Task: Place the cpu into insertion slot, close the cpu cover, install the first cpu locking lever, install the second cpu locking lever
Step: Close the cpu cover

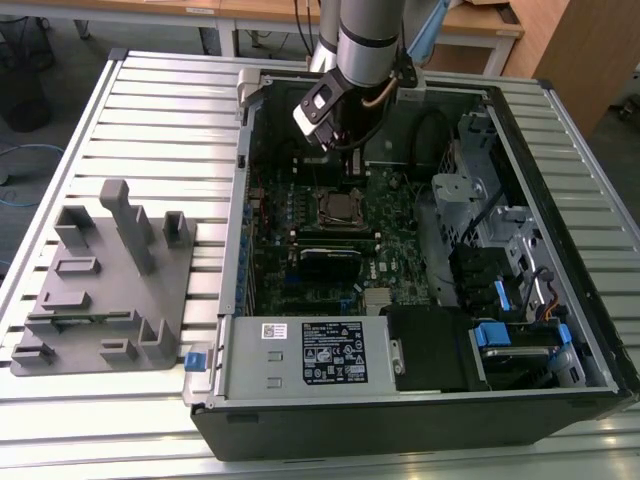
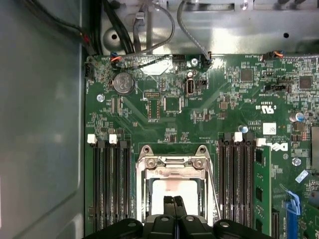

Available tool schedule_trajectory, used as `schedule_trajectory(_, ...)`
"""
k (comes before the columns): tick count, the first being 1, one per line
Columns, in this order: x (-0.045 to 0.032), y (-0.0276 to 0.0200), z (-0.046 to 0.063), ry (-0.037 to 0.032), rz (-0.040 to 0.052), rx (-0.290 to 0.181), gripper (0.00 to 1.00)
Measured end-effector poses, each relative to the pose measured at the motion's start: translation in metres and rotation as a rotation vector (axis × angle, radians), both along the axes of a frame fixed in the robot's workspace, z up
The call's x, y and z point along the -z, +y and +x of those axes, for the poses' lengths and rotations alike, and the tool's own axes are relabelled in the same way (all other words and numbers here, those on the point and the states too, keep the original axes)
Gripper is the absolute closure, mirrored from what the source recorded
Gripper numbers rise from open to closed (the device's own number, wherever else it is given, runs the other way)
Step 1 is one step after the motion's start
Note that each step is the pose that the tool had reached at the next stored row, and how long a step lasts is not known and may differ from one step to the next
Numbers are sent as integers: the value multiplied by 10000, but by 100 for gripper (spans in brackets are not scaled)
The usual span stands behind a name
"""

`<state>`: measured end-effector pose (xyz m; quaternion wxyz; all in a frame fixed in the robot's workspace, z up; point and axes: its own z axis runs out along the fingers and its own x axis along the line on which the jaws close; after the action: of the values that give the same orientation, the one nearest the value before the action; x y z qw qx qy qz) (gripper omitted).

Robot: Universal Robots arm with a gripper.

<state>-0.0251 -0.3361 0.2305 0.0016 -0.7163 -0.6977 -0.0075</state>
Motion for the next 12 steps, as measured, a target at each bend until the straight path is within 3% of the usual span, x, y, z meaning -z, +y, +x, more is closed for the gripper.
schedule_trajectory(9, 15, 0, -3, 0, -3, -6, 90)
schedule_trajectory(12, 16, 0, -3, 0, -3, -230, 90)
